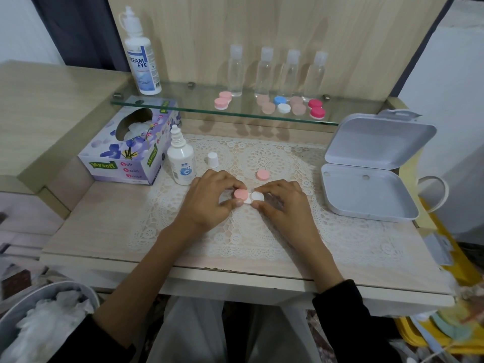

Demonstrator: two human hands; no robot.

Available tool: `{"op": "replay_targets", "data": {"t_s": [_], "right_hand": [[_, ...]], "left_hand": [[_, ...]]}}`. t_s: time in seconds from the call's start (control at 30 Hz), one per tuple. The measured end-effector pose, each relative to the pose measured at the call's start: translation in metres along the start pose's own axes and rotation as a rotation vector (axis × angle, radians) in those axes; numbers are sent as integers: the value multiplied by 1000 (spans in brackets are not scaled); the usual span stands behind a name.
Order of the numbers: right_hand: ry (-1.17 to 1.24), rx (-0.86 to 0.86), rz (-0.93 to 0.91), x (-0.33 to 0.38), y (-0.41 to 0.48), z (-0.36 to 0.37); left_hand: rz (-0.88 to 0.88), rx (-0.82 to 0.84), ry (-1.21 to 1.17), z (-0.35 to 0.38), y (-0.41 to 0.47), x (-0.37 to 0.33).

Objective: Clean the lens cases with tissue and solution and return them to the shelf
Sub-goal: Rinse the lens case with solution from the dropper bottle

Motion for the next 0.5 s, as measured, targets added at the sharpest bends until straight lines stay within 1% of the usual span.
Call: {"op": "replay_targets", "data": {"t_s": [0.23,0.3,0.4,0.43,0.5], "right_hand": [[9,2,17,-1,0,0],[50,11,70,-4,0,0],[181,7,190,-13,6,-3],[178,6,197,-15,11,-4],[90,-2,169,-15,22,-7]], "left_hand": [[-37,-42,-65,-3,-4,4],[-40,-40,-60,-3,-4,4],[-50,-30,-49,-3,-5,4],[-51,-30,-48,-3,-5,4],[-49,-35,-51,-4,-6,3]]}}
Point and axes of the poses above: each hand's wrist, its own y-axis towards the middle knuckle, its own z-axis out of the palm, x = y × z, the point moved 10 cm from there along y, towards the middle knuckle, and after that the axes turned 10 degrees about -x, right-handed, at the moved point
